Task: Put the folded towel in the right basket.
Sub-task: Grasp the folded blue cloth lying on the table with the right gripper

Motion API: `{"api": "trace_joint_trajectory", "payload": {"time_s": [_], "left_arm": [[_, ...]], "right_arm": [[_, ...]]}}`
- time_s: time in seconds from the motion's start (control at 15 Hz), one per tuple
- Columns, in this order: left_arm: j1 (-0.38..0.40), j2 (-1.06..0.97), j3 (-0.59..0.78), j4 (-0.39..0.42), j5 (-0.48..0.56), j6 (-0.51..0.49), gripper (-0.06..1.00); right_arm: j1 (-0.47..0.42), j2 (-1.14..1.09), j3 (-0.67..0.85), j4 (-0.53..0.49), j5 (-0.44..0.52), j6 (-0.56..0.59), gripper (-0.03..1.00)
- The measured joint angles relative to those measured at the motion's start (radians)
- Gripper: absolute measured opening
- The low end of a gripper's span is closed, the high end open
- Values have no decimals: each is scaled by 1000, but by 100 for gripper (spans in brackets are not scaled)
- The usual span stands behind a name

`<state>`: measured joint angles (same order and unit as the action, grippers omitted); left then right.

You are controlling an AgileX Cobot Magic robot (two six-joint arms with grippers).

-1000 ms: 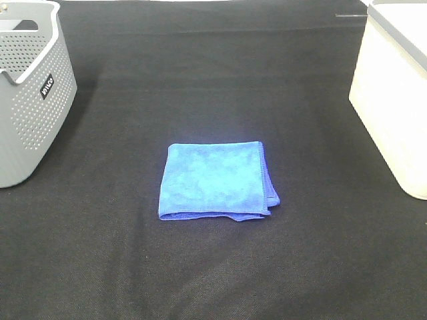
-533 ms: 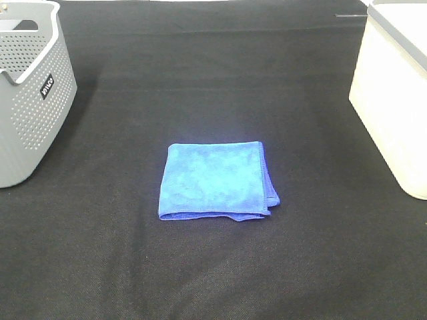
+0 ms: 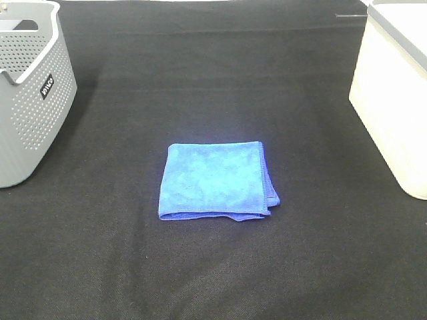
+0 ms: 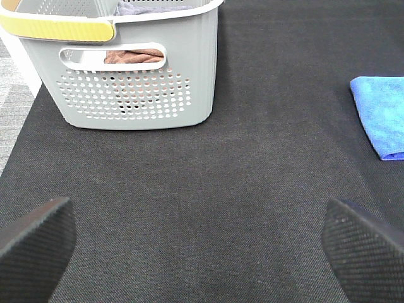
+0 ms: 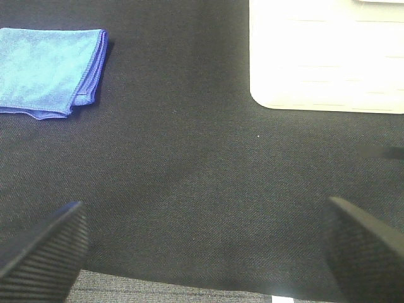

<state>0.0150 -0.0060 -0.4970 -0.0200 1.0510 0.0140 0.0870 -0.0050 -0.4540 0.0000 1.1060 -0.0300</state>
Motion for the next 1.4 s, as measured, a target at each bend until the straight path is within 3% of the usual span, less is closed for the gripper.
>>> {"api": "trace_joint_trajectory", "payload": {"time_s": [1.4], "left_arm": [[0,0,0,0,0,0,99]], "right_arm": [[0,0,0,0,-1,0,97]]}}
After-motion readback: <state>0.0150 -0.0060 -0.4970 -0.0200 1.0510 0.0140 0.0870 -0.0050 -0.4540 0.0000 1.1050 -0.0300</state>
